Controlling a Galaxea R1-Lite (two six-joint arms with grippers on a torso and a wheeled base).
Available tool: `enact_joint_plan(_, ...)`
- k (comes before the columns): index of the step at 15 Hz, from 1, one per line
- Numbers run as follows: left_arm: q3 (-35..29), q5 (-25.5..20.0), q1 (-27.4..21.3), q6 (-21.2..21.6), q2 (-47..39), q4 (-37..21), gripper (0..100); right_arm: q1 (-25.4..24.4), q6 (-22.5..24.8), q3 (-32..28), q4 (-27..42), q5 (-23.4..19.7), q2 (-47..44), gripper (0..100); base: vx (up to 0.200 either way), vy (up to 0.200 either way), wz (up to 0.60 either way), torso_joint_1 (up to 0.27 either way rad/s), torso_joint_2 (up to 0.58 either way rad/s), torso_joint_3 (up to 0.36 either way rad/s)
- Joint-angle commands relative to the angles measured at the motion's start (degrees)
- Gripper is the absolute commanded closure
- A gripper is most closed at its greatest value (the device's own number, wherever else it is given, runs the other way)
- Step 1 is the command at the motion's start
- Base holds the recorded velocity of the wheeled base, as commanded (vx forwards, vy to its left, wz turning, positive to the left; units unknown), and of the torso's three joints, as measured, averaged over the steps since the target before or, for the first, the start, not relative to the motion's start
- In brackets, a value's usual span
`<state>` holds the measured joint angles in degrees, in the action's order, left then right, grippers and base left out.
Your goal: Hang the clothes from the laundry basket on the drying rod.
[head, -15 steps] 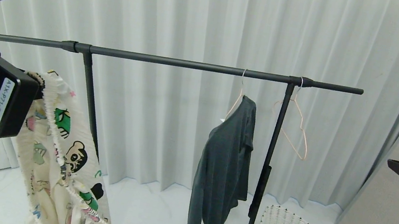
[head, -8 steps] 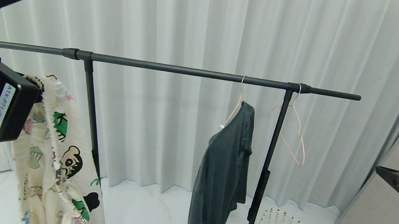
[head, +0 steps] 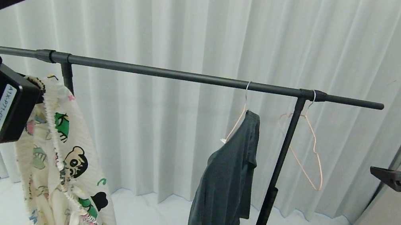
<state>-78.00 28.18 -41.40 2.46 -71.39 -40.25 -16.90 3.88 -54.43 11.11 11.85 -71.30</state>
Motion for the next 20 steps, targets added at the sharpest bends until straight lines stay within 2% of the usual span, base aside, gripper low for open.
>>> enact_joint_plan(1,0.0,0.0,0.0,0.0,-0.3,0.0,100,0.5,-0.1,0.0,-1.3,0.0,-3.8,0,0.2,0.0,0.0,0.007,0.0,-0.002)
enact_joint_plan(4,0.3,0.0,-0.1,0.0,-0.2,0.0,100,0.5,0.0,-0.3,-6.5,0.3,-9.6,0,0.2,0.0,0.0,0.004,0.0,0.004)
enact_joint_plan(8,0.4,0.0,-0.3,0.0,-0.2,0.0,100,0.2,0.0,-1.4,-9.6,0.3,-15.9,0,0.2,0.0,0.0,0.002,0.0,0.004)
enact_joint_plan(15,1.9,0.0,-0.9,0.0,-0.2,0.0,100,0.2,-0.2,-5.0,-10.7,0.3,-25.9,0,0.0,0.0,0.0,0.0,0.0,0.0)
enact_joint_plan(16,2.1,0.0,-0.9,0.0,-0.2,0.0,100,0.1,-1.5,-5.2,-10.4,0.4,-26.6,0,0.0,0.0,0.0,0.0,0.0,0.0)
enact_joint_plan(19,2.5,0.0,-0.9,0.0,-0.2,0.0,100,-1.6,-10.3,-5.9,-9.1,0.5,-28.1,0,0.0,0.0,0.0,0.0,0.0,0.0)
enact_joint_plan(20,2.6,0.0,-0.9,0.0,-0.2,0.0,100,-1.8,-11.4,-5.8,-8.2,0.5,-28.1,0,0.0,0.0,0.0,0.0,0.0,0.0)
